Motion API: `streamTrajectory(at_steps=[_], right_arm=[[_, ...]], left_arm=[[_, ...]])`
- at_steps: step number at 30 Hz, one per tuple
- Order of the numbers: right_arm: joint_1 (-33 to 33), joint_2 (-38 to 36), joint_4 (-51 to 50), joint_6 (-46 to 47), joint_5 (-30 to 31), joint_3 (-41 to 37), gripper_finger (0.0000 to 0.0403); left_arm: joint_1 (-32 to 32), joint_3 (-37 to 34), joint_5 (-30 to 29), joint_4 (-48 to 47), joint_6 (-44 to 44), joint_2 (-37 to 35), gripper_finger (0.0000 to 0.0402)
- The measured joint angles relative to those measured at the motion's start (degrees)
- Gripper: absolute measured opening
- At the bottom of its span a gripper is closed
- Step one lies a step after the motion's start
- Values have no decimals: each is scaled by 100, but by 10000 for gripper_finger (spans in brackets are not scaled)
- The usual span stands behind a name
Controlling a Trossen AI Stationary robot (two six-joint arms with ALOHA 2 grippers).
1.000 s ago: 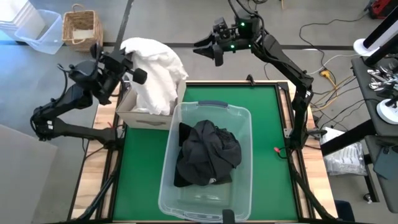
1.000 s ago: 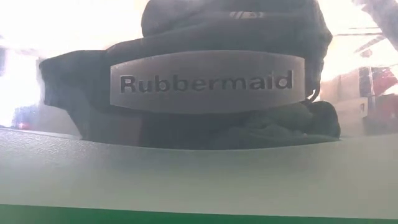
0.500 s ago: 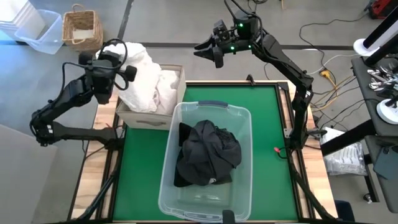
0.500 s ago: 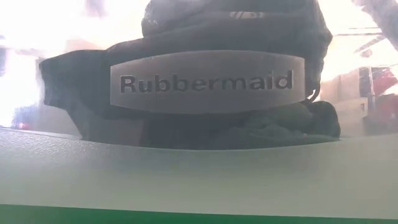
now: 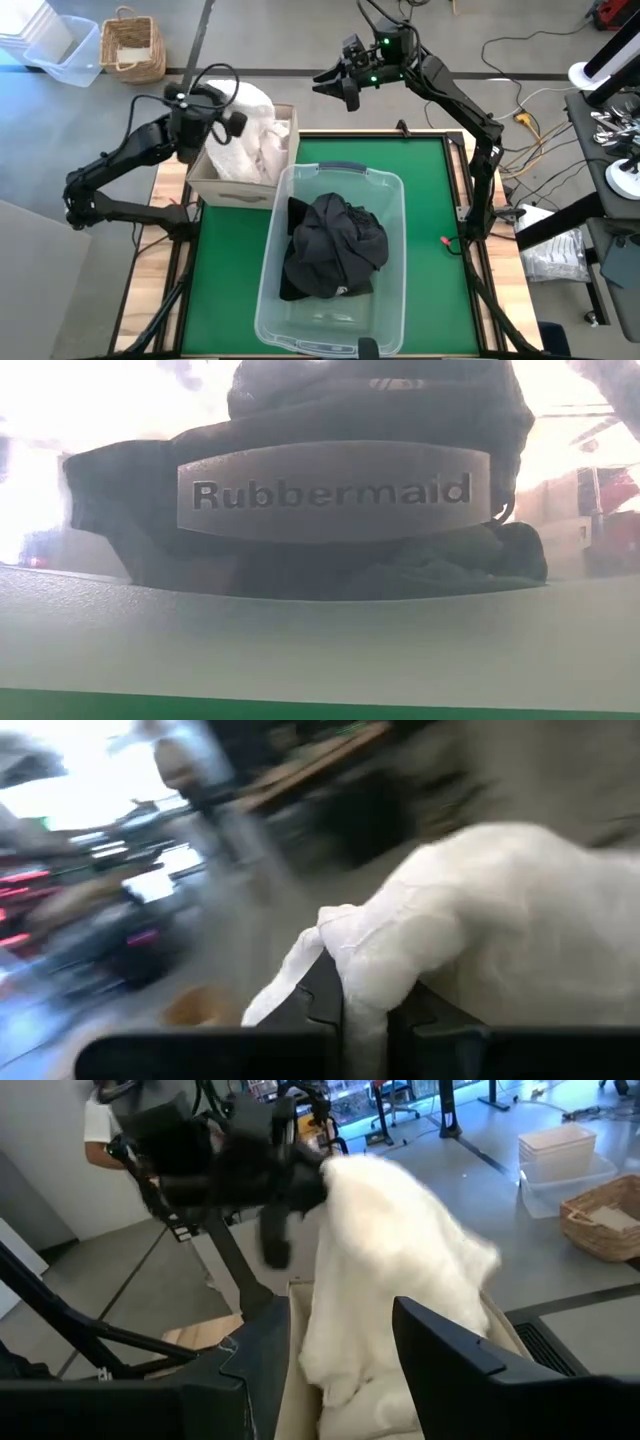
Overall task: Sort clothes
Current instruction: Put the white blouse into the laundry organizer
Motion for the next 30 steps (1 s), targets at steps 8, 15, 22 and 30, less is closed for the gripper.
streamTrajectory(at_steps=[8,15,22,30], right_arm=[[0,1,-217,-118,0,0,157],[0,1,-217,-181,1,0,162],[0,1,-339,-200,0,0,166],[0,4,-527,-271,1,0,152]], left_arm=[[623,-372,948,-356,-420,170,6],[812,-761,3367,655,-346,184,6],[1212,-806,4200,708,-230,194,6],[1675,-1062,4183,-245,-519,213,6]])
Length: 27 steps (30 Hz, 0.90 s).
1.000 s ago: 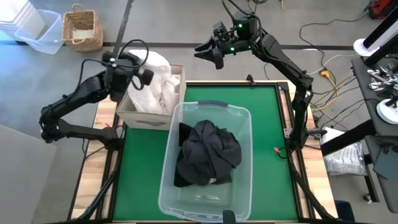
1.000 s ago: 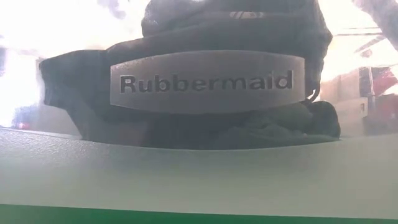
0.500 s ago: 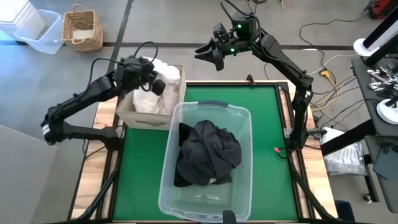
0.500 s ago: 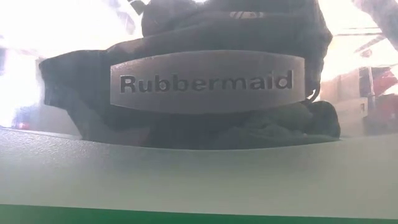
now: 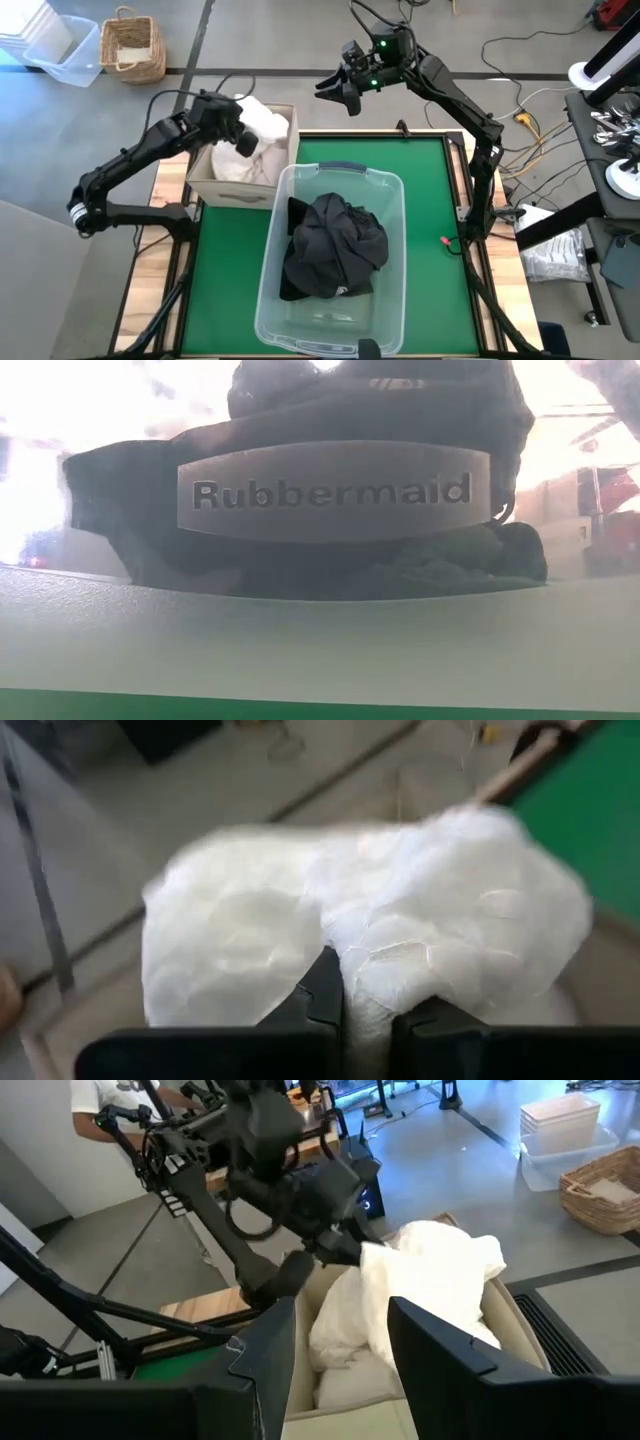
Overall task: Sort clothes
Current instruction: Put the white blouse into the laundry organizer
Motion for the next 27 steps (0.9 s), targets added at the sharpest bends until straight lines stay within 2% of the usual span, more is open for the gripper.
streamTrajectory(at_steps=[3,8,10,14,19,27], right_arm=[[0,0,2,5,-1,0,150],[0,0,2,11,1,0,157],[0,0,2,11,1,0,159],[0,0,4,11,1,0,158],[0,0,4,13,1,0,149],[0,0,-42,13,1,0,151]], left_arm=[[28,-54,-50,-425,-92,72,6],[28,-54,-964,-980,-374,297,6],[39,-54,-1141,-1256,-442,428,6],[35,-54,-1086,-1602,-516,770,6],[36,-54,-702,-1650,-490,1194,6],[36,-54,-668,-1654,-394,1666,6]])
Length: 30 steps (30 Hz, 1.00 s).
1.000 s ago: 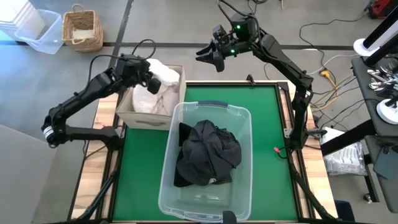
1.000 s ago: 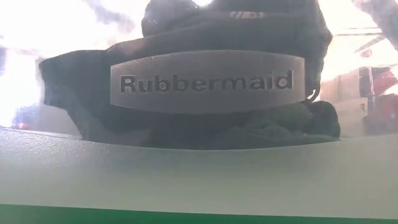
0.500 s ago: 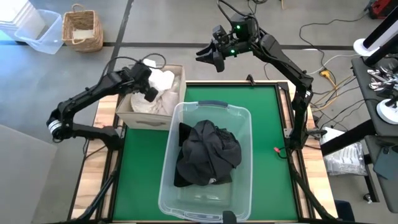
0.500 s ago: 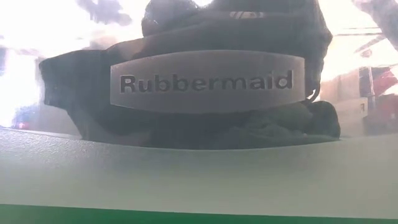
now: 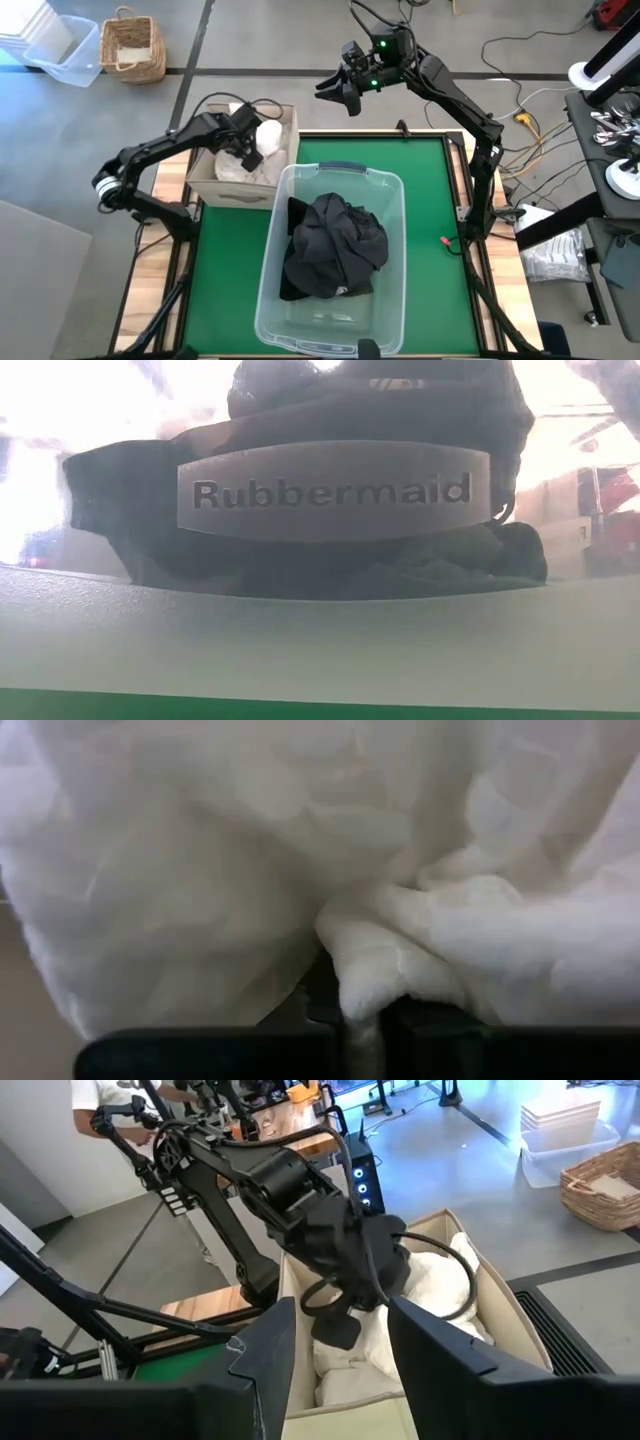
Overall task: Sort clothes
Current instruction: Put the white blouse into the laundry organizer
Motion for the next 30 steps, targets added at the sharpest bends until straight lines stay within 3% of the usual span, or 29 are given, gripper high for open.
streamTrajectory(at_steps=[10,23,30], right_arm=[[0,0,-33,17,0,0,164],[0,0,-52,4,0,0,151],[0,0,-52,15,0,0,160]], left_arm=[[39,4,37,-90,52,590,6],[115,9,304,-16,110,1131,6],[116,1,296,220,145,951,15]])
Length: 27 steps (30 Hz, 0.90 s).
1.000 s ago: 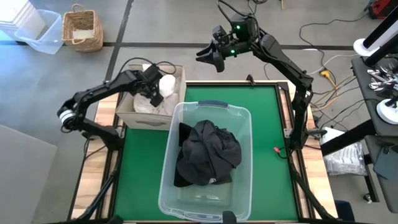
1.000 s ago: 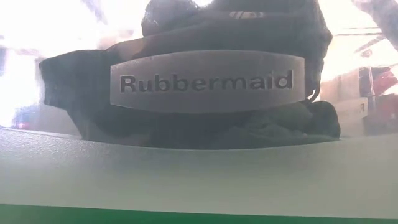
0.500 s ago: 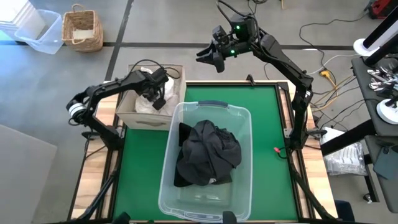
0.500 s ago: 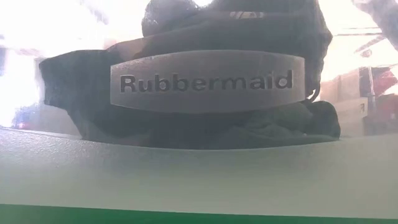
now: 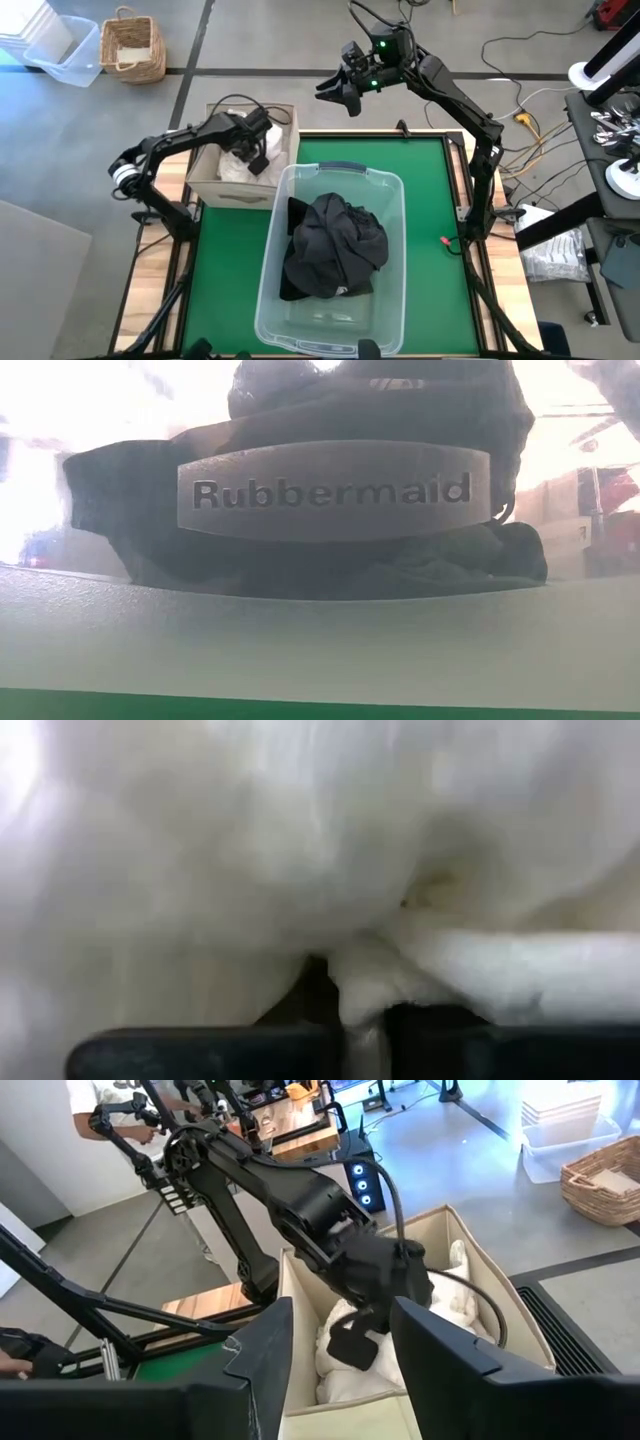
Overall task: Sort clothes
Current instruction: Put the white blouse into the laundry organizer
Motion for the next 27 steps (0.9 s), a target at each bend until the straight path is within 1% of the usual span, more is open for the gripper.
streamTrajectory(at_steps=[3,6,13,16,18,22,27], right_arm=[[0,0,0,4,0,0,165],[0,0,3,55,0,0,168],[0,0,28,105,2,0,169],[0,0,28,109,2,0,169],[0,0,28,112,2,0,169],[0,0,28,112,2,0,169],[0,0,28,136,2,0,169]], left_arm=[[0,10,4,0,-14,-256,36],[-2,12,11,4,-38,-508,70],[-9,12,9,-1,-30,-934,177],[-14,12,22,-68,306,-1109,221],[-29,12,150,-132,384,-1232,243],[-37,14,292,-213,357,-1505,267],[-51,55,315,-332,369,-1855,273]])
